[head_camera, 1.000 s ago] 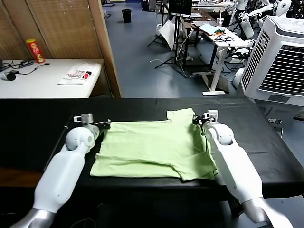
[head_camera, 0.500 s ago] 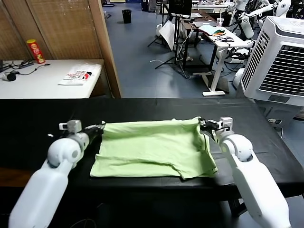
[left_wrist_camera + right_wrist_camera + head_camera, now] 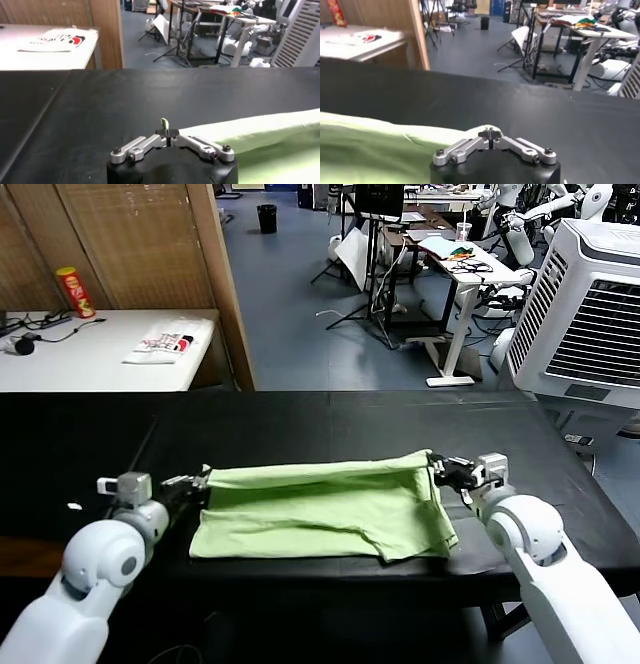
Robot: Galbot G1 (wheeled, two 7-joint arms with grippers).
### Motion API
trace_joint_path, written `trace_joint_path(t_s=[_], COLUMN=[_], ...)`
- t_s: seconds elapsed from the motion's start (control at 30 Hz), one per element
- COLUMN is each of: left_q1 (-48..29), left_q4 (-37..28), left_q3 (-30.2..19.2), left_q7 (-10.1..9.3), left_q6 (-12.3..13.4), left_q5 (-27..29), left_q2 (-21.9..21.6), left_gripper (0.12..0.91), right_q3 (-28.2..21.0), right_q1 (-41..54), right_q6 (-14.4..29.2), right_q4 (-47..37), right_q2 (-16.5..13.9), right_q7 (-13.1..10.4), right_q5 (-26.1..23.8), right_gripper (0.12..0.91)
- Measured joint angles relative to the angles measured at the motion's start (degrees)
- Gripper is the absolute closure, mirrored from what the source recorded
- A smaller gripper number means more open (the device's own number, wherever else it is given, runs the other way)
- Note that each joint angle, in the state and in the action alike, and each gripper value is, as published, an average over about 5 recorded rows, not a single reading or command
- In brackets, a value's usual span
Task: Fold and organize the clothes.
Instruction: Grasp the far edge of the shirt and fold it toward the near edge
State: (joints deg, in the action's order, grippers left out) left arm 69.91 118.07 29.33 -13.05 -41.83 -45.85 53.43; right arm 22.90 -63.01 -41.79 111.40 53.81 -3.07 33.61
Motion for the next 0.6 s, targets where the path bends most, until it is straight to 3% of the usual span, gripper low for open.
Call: trace_joint_path(t_s=[0.6], left_q1=[8.9], left_q4=[2.5], left_q3=[1.7], left_q7=[-0.85], left_q6=[-0.4], left_q5=[3.0], left_q2=[0.3], left_gripper=[0.902], right_q3=[-0.1], right_q1=[-5.2], right_q6=[-0.4], right_q4=[1.3], right_q2=[0.5], right_q7=[-0.8], right_q5=[-2.8], right_gripper=[0.903])
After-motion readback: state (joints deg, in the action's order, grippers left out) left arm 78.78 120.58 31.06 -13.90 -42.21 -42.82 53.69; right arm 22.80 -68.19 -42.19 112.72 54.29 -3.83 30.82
